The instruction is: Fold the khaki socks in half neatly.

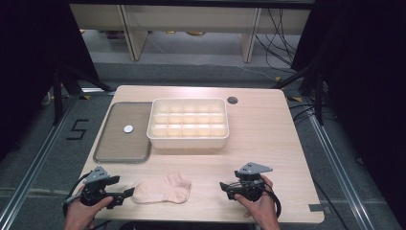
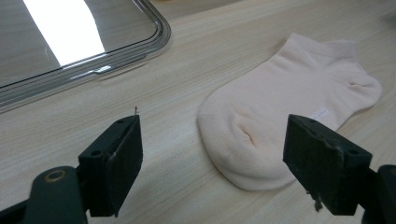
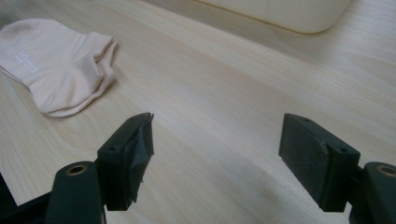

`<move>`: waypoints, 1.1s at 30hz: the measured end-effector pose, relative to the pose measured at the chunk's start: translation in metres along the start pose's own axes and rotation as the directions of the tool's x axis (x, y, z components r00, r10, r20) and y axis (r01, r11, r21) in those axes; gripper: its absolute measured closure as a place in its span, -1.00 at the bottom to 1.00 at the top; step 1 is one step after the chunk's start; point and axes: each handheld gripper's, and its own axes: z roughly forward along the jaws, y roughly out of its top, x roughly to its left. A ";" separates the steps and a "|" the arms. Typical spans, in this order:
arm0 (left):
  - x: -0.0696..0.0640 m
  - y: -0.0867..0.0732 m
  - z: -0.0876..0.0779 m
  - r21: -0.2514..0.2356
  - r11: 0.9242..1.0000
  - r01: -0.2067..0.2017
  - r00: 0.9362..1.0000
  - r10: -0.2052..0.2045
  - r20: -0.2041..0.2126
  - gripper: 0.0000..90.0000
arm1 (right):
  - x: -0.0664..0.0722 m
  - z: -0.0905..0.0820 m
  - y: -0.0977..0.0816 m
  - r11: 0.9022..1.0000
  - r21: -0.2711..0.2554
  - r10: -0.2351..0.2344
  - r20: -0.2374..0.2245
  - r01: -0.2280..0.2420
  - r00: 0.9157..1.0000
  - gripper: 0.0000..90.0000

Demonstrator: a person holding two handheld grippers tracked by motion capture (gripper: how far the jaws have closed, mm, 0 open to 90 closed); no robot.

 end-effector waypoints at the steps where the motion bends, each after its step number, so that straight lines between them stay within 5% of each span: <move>1: -0.002 -0.001 0.002 -0.039 0.999 0.035 0.999 -0.035 -0.004 -0.57 | 0.000 0.001 0.001 1.000 -0.003 -0.005 -0.002 0.005 1.000 -0.36; 10: -0.001 -0.001 0.002 -0.024 0.999 0.036 0.999 -0.036 -0.001 -0.57 | 0.009 0.005 0.007 1.000 0.004 -0.024 -0.027 0.024 0.999 -0.33; 12: 0.001 0.000 0.000 0.005 1.000 0.004 1.000 -0.004 -0.003 -0.57 | 0.013 0.008 0.009 1.000 0.003 -0.028 -0.022 0.028 0.999 -0.33; 24: 0.002 0.000 0.000 0.000 1.000 -0.003 1.000 0.003 -0.004 -0.57 | 0.036 0.028 0.030 0.995 0.026 -0.093 -0.080 0.096 0.992 -0.25; 33: 0.002 0.000 -0.001 0.011 1.000 -0.006 1.000 0.006 -0.006 -0.57 | 0.064 0.057 0.044 0.978 0.050 -0.194 -0.125 0.201 0.973 -0.08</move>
